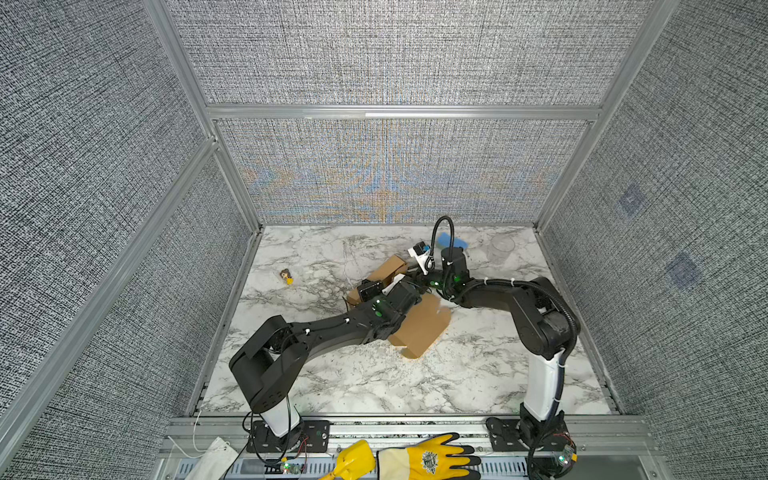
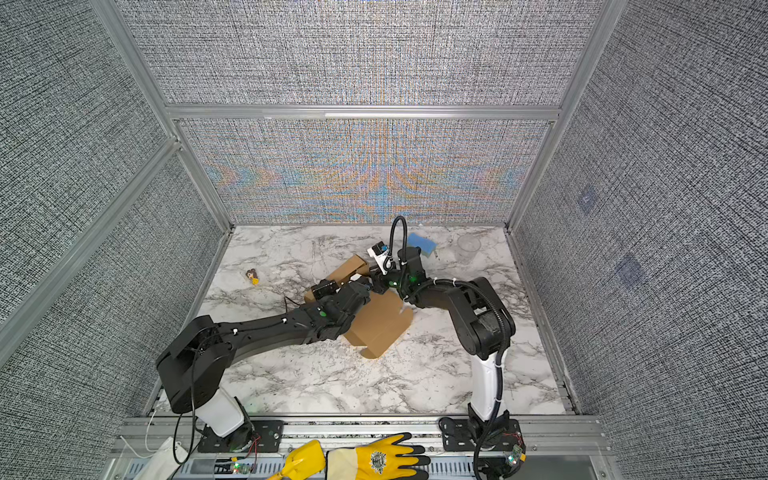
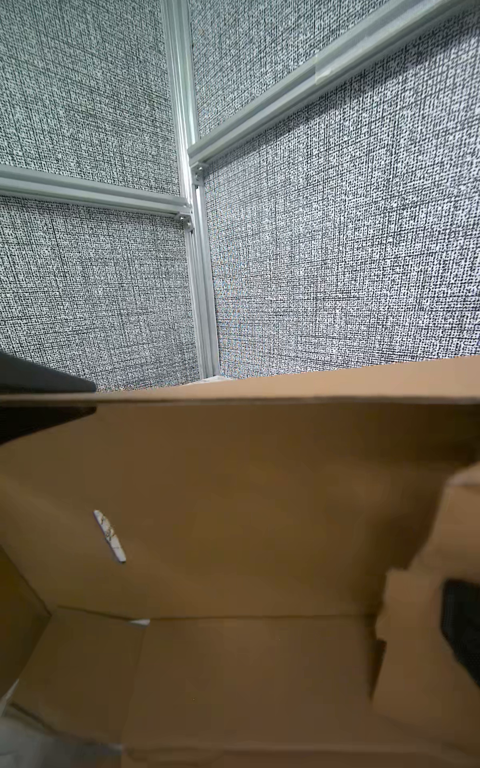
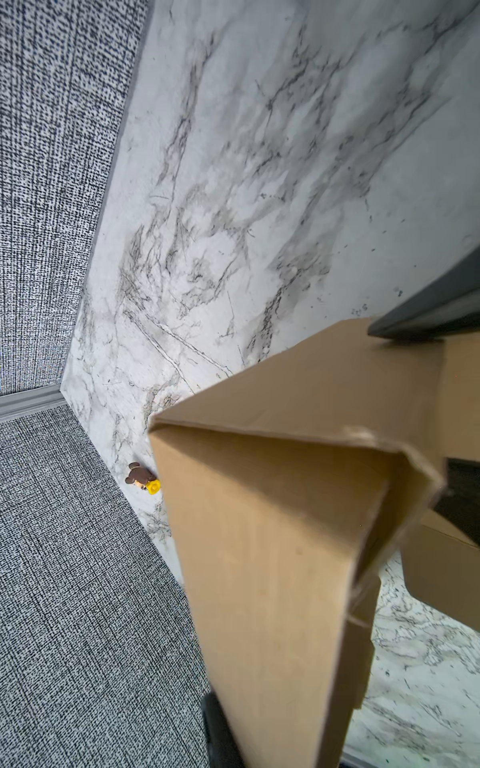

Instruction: Fold the paper box

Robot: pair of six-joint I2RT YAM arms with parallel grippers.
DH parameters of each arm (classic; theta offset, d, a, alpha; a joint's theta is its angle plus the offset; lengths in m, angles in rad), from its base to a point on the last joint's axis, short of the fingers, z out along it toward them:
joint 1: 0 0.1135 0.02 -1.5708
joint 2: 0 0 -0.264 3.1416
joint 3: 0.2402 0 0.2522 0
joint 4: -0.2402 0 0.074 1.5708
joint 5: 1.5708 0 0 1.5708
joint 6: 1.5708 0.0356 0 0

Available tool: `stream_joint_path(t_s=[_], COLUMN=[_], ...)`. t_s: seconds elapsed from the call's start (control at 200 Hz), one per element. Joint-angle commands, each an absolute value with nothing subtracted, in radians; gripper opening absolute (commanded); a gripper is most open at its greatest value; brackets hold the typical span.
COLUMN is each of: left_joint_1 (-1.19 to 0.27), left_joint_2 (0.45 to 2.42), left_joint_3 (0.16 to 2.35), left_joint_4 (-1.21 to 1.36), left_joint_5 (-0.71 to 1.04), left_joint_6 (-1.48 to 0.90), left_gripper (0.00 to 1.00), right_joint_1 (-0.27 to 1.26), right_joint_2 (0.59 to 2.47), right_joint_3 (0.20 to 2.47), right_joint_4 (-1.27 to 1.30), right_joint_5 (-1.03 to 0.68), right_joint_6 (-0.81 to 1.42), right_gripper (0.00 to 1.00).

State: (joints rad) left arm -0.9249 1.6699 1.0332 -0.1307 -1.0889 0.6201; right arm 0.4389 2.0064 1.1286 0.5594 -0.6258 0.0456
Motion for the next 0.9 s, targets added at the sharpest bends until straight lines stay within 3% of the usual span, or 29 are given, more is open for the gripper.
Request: stream_joint_path(t_s=[0.0, 0.245, 0.42, 0.895], left_joint_1=[-0.928, -0.928, -0.927, -0.919], left_joint_2=[1.663, 1.660, 1.658, 1.663], left_joint_3=[1.038, 1.042, 1.040, 1.055], left_joint_4=[-0.140, -0.154, -0.154, -0.173], left_joint_5=[-1.045, -1.031, -1.031, -1.022], left_joint_6=[0.611, 0.603, 0.600, 0.577], left_gripper=[0.00, 0.00, 0.00, 0.00], right_joint_1=[0.442, 0.454, 0.457, 0.457], right_joint_2=[2.007, 2.017, 2.014, 1.974], right_joint_3=[1.144, 1.170, 1.169, 1.086], right_joint_4=[0.627, 0.620, 0.604, 0.614], right_joint_5=[-0.595, -0.582, -0.570, -0.535], right_joint_6=[0.066, 0.062, 0.060, 0.062], right_gripper=[0.40, 0.39, 0.26, 0.24])
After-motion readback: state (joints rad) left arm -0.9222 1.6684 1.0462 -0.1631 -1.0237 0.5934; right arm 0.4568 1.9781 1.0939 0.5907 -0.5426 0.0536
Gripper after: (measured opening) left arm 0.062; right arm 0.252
